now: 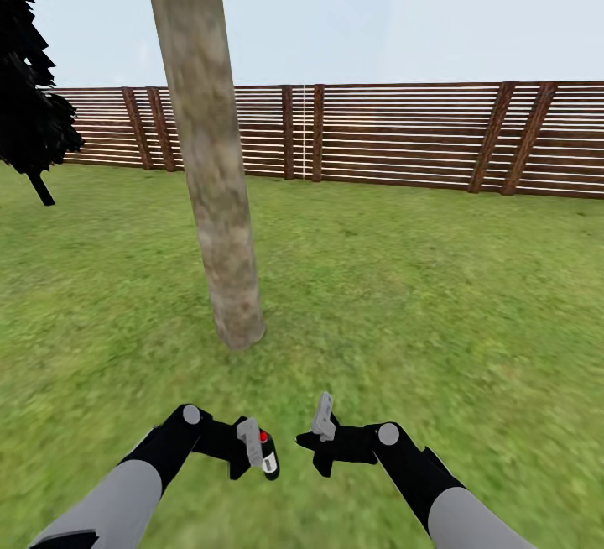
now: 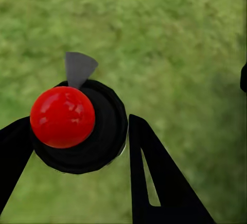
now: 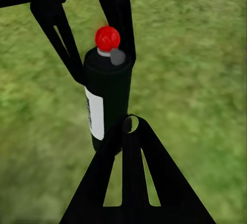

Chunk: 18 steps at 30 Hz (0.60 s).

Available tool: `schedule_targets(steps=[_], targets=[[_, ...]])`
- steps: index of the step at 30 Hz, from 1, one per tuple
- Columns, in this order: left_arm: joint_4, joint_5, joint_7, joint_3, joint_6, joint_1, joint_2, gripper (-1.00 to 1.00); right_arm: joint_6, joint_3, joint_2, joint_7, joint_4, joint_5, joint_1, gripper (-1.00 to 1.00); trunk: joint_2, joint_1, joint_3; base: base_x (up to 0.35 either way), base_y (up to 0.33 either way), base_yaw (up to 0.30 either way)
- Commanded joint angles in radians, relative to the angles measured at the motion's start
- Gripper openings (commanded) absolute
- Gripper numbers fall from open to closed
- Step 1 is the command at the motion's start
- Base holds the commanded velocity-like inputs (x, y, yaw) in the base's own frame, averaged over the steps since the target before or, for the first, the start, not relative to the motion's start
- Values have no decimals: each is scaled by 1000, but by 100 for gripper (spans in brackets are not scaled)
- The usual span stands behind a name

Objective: In the garden, pick up the pesticide atomizer on the floor and spray pesticide onto both trees until each tree trunk is fully covered.

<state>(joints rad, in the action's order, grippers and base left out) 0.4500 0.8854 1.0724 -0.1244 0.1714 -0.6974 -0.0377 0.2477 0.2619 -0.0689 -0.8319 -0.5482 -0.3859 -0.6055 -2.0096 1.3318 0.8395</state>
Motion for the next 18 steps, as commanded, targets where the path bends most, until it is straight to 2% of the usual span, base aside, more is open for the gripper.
schedule_targets(steps=[1, 4, 5, 6, 8, 18], targets=[[1, 10, 3, -8, 10, -1, -5, -100, 6, -1, 0, 0, -1, -10, 0, -100, 0, 0, 1, 0, 0, 0], [1, 12, 3, -3, 9, 0, -16, -100, 6, -1, 0, 0, -1, -10, 0, -100, 0, 0, 1, 0, 0, 0], [1, 12, 3, 14, 8, 0, -17, -100, 6, -1, 0, 0, -1, -10, 0, -100, 0, 0, 1, 0, 0, 0], [1, 11, 2, 45, 3, -1, -18, -100, 6, -1, 0, 0, -1, -10, 0, -100, 0, 0, 1, 0, 0, 0], [1, 8, 2, 73, -1, -1, -21, -100, 6, -1, 0, -1, -1, -10, 0, -100, 0, 0, 1, 0, 0, 0], [1, 8, -4, 83, -4, 0, -49, -100, 7, -1, 0, -1, -2, -10, 0, -100, 0, 0, 1, 0, 0, 0]])
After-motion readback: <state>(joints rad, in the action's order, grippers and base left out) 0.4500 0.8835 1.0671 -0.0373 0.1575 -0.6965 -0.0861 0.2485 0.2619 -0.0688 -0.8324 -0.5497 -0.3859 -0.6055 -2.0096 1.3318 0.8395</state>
